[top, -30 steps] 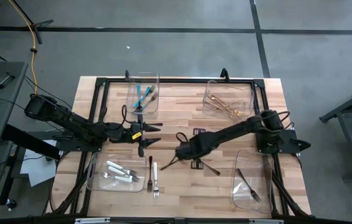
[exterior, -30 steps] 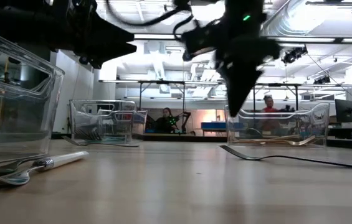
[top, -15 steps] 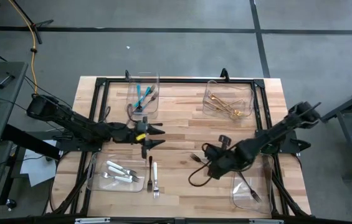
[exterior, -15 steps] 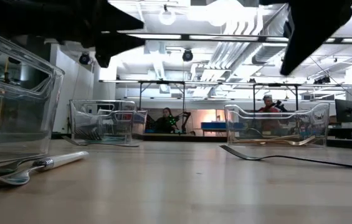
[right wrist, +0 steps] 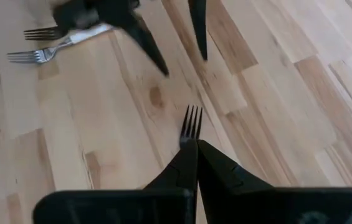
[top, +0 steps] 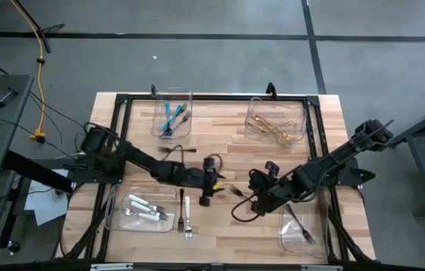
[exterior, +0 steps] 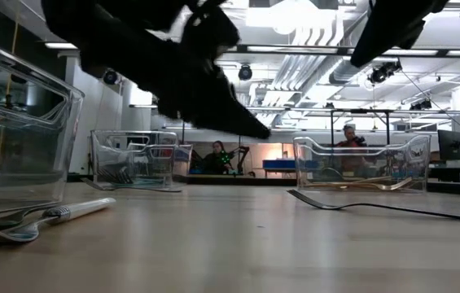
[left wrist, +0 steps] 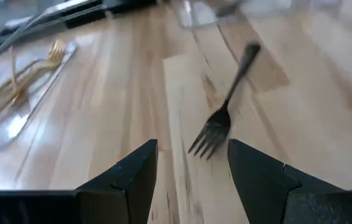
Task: Sort silverware by color (type)
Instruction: Put the black fork into the bottom right transparent bin
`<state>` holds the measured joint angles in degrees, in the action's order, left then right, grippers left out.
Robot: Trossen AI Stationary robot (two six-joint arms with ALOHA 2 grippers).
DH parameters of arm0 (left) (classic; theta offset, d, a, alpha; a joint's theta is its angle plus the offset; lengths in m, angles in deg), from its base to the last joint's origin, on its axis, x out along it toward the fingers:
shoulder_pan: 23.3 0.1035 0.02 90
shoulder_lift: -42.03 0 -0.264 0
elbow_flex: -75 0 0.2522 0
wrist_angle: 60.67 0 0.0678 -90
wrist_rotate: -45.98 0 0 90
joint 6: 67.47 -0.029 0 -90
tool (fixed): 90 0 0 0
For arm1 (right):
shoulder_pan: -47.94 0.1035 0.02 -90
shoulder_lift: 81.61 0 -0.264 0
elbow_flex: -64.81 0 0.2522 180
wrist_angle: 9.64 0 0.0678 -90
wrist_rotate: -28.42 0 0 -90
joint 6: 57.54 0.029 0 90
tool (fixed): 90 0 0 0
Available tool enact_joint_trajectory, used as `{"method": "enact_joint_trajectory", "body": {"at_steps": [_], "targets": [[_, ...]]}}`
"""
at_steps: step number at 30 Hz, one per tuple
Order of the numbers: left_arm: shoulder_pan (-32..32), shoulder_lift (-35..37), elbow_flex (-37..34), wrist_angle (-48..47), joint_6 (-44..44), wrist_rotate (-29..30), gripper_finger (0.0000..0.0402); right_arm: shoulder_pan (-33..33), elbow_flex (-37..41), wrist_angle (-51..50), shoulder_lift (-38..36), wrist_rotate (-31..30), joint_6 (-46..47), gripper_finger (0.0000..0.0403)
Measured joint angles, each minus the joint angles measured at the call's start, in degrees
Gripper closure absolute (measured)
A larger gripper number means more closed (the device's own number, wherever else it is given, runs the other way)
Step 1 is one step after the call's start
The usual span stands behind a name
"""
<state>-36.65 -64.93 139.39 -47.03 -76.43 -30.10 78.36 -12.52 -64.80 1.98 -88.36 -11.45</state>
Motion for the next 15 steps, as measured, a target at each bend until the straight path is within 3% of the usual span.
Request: {"method": "enact_joint_trajectory", "body": {"at_steps": [6,15], "targets": [[-0.6,-7.5,4.6,0.5,-17.8,0.8,0.0216,0.0,0.0,0.3,0.0,0.0,0.0,0.0402],[-0.4,-10.2,5.7,0.6,-41.1,4.1,0.0216,0.0,0.0,0.7,0.0,0.1,-0.1,0.0402]]}}
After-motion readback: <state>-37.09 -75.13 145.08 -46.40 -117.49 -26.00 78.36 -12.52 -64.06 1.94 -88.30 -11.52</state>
